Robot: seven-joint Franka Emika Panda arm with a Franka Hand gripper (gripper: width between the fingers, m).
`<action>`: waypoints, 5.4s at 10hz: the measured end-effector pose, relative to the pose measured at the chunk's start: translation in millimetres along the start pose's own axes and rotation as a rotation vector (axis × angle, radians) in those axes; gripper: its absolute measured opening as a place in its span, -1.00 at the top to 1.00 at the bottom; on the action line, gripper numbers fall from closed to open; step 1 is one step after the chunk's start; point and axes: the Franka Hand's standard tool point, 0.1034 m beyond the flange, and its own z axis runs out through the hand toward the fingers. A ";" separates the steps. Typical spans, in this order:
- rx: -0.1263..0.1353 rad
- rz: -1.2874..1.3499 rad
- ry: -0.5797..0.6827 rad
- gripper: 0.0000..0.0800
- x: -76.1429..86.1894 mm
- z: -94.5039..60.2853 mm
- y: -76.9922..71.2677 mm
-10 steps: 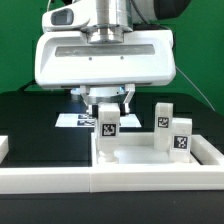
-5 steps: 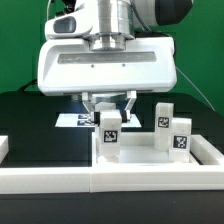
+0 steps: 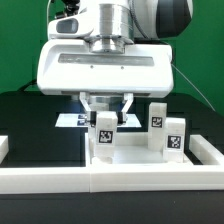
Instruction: Assemble square table
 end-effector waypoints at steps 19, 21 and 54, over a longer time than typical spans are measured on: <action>0.132 0.072 -0.265 -0.62 -4.7 -3.7 -15.4; 0.158 0.049 -0.364 -0.62 -1.5 -3.3 -12.8; -0.155 1.588 -0.426 0.27 -8.5 7.0 -28.1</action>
Offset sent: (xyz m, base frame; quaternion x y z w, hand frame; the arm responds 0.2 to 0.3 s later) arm 0.0000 0.0000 0.0000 0.0000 0.0000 0.0000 1.0000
